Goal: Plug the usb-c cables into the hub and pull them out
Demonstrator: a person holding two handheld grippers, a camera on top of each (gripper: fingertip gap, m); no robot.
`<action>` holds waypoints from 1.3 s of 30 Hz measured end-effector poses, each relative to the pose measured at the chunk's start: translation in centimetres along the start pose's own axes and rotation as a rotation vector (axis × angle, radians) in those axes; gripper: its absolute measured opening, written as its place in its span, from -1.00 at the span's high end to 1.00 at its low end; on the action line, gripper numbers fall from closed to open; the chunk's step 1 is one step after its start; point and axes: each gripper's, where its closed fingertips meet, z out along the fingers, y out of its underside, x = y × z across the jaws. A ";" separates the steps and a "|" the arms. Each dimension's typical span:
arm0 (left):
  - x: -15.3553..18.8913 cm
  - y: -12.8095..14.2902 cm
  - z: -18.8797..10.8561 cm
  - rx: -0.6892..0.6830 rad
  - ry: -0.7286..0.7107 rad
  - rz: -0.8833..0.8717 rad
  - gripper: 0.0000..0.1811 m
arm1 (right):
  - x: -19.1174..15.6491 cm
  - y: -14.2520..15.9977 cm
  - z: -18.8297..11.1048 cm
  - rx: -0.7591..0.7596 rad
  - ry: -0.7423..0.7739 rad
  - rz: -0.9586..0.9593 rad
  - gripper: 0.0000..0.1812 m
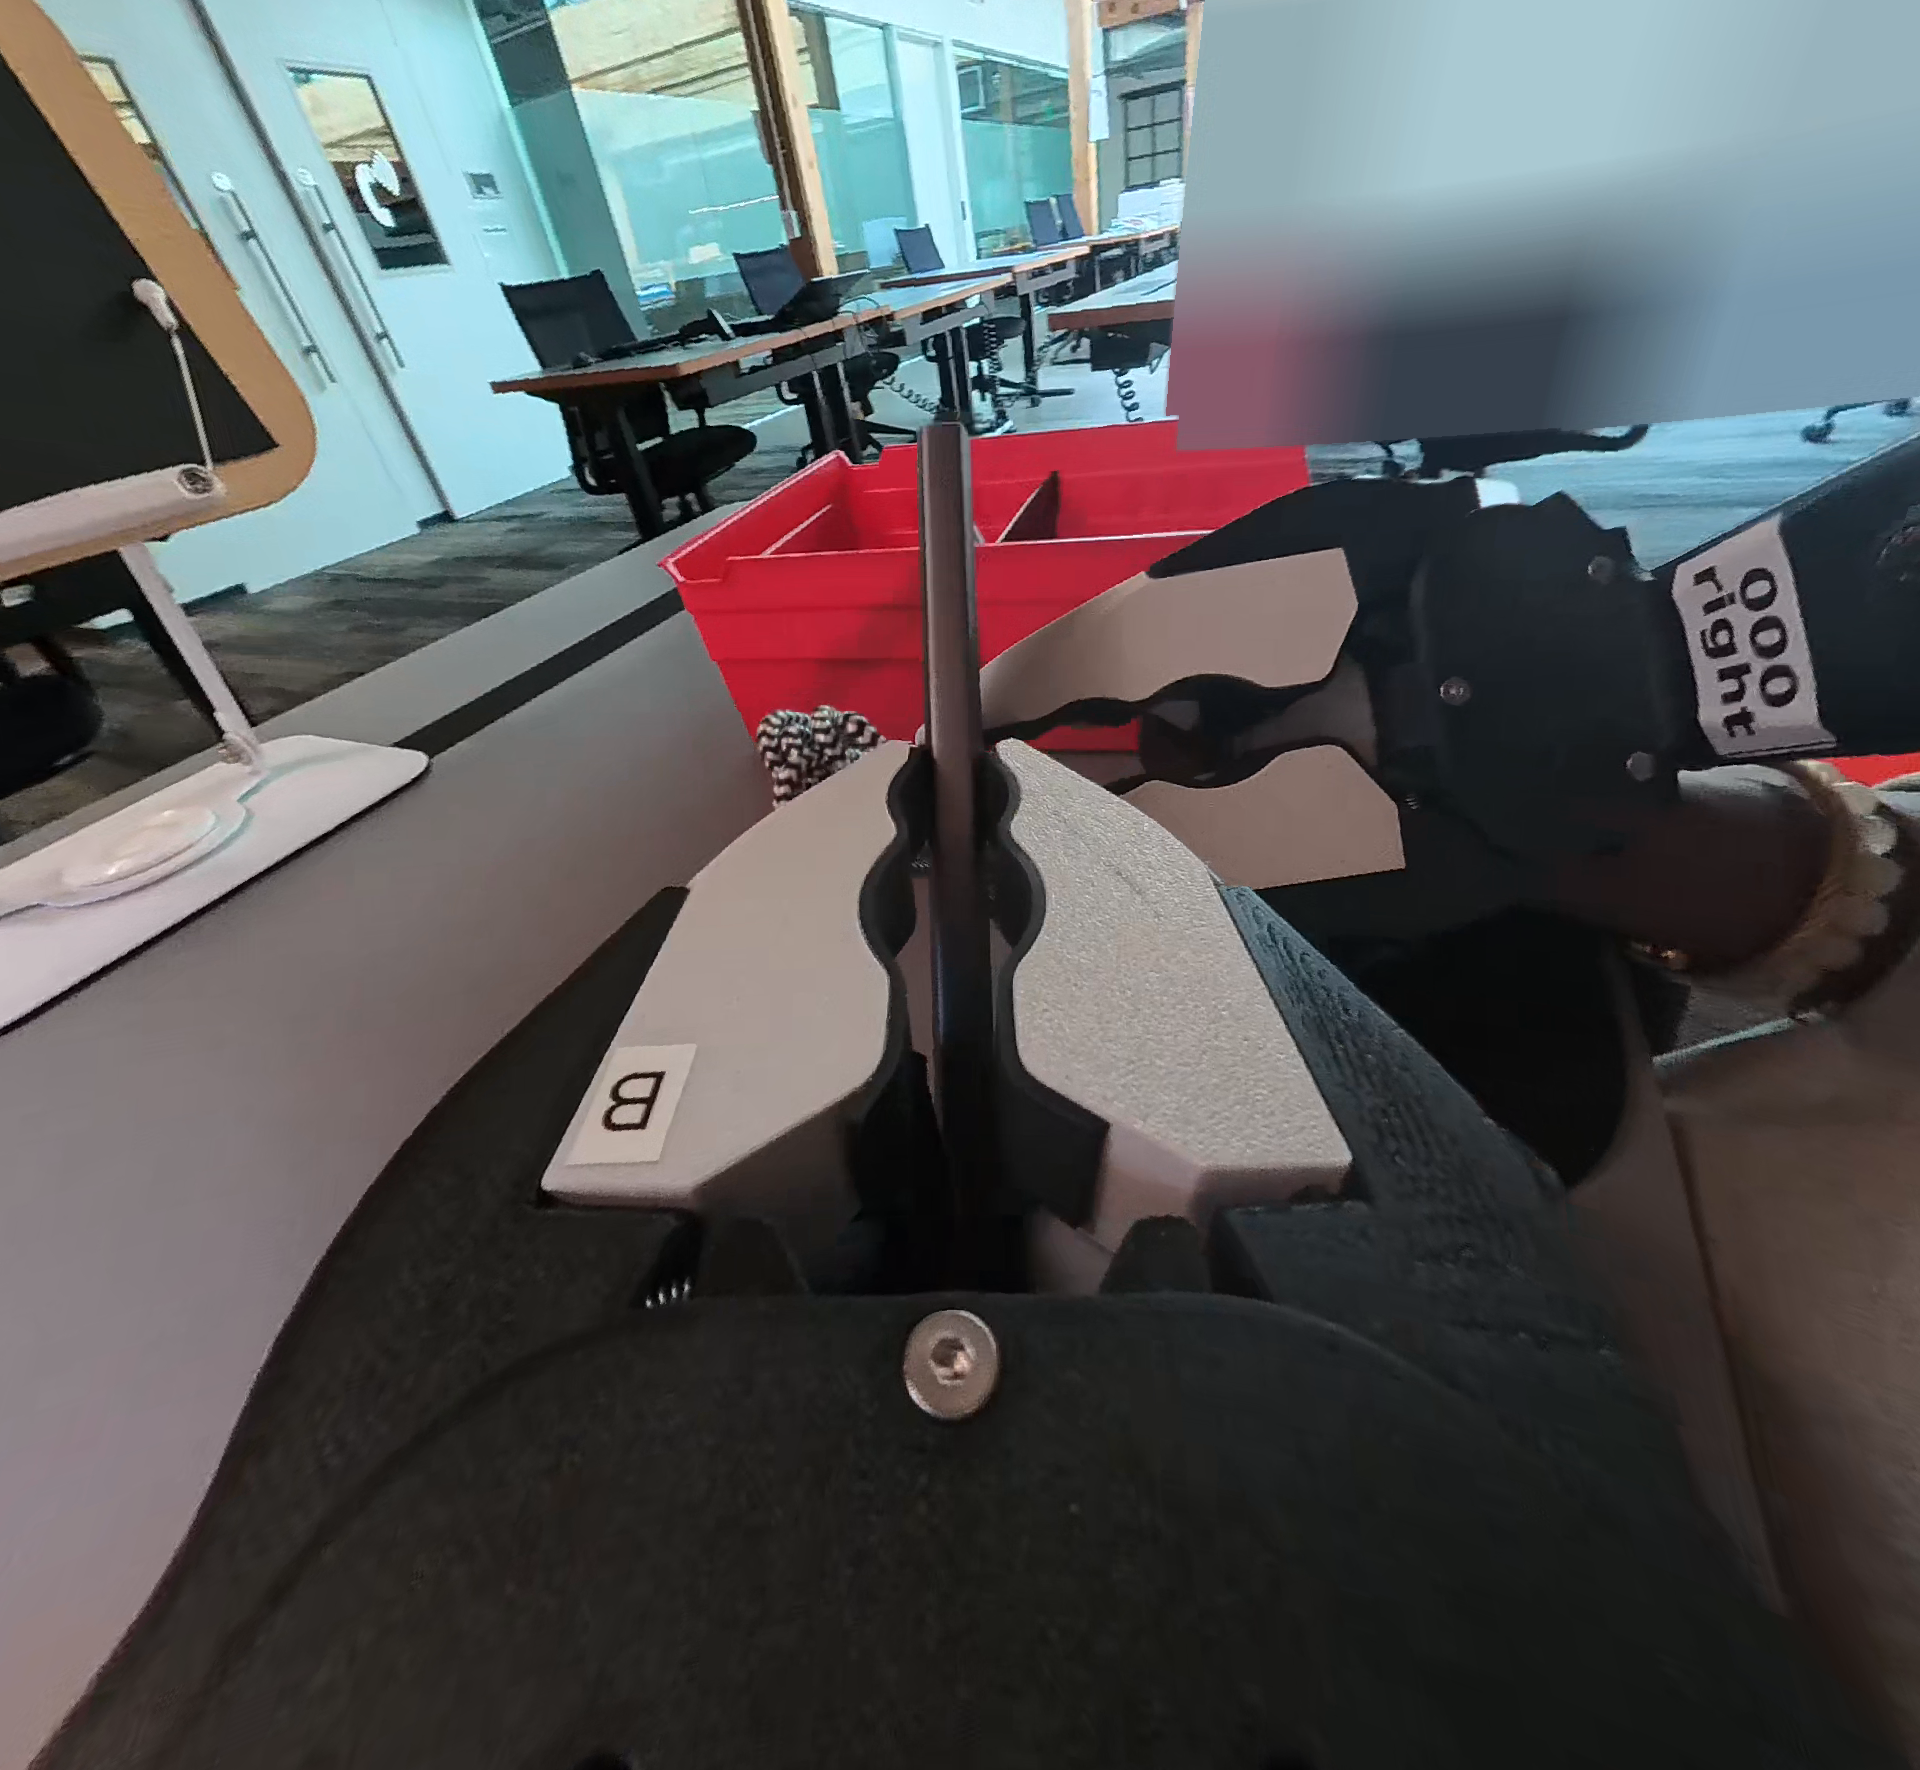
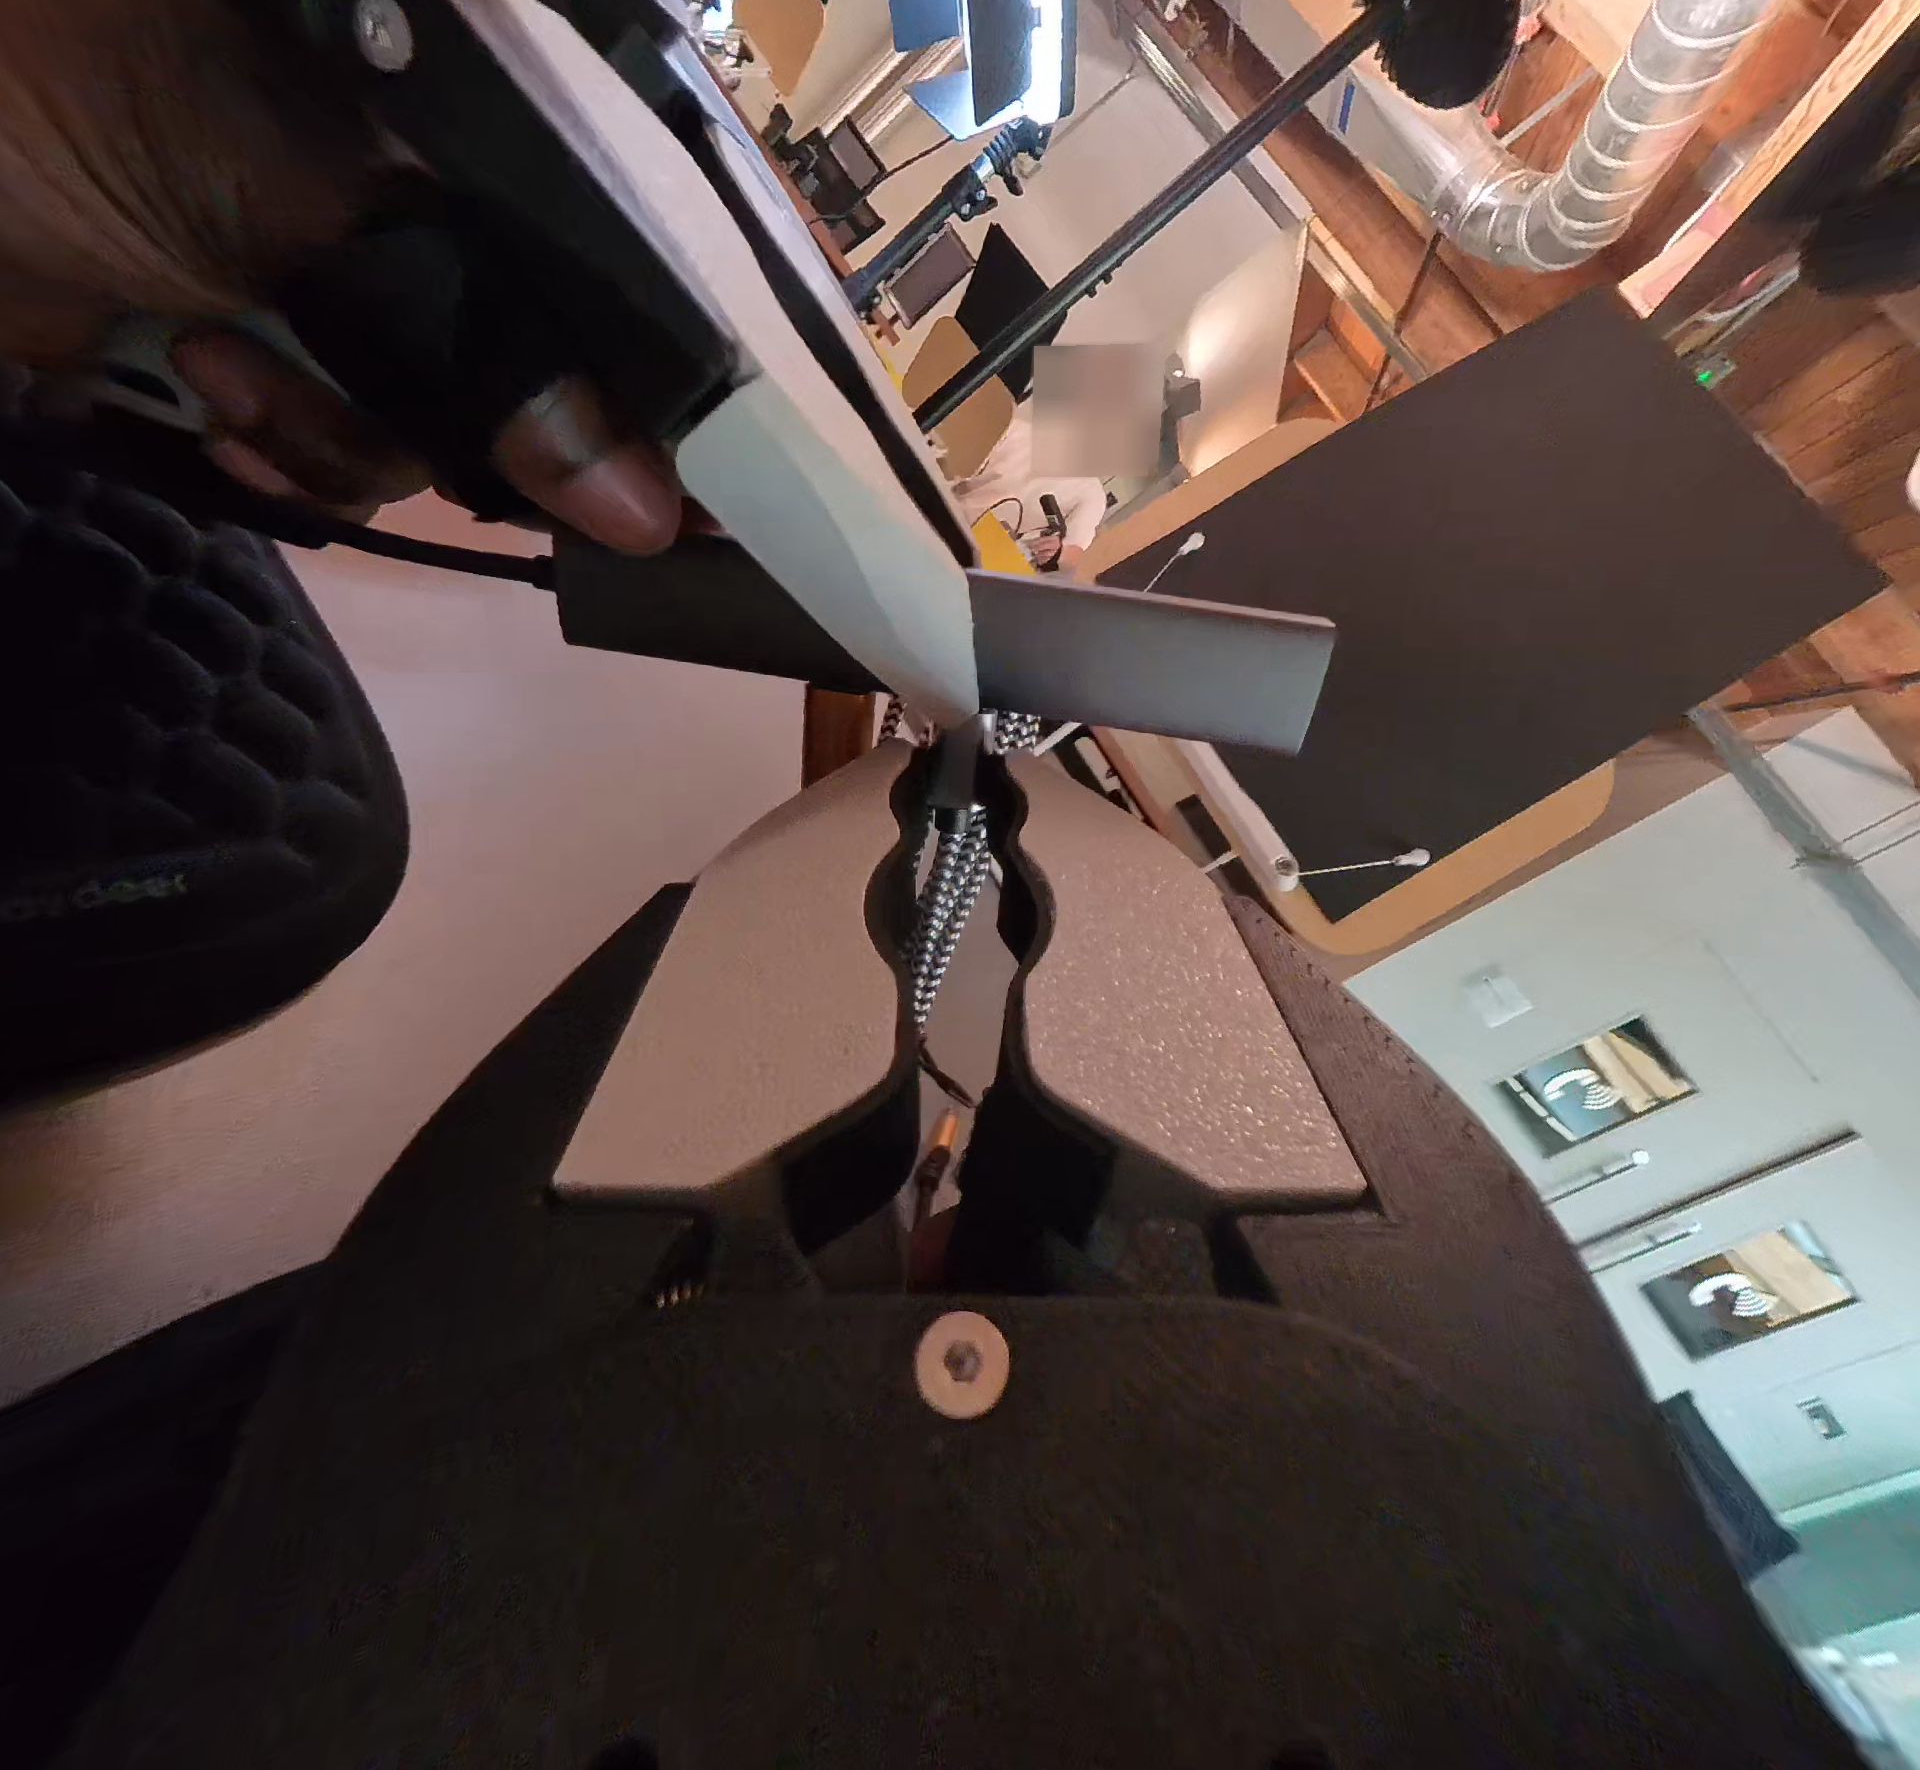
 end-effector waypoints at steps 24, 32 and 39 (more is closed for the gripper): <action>-0.6 0.3 -0.2 0.011 -0.028 -0.009 0.94 | -0.8 0.8 0.7 0.015 -0.038 0.125 0.88; -0.7 0.4 -0.4 0.005 -0.044 0.014 0.94 | -1.1 0.9 0.8 0.026 -0.056 0.146 0.88; -1.9 -3.5 -3.2 0.277 -0.127 0.031 0.93 | -2.4 6.8 1.4 -0.291 -0.143 0.136 0.87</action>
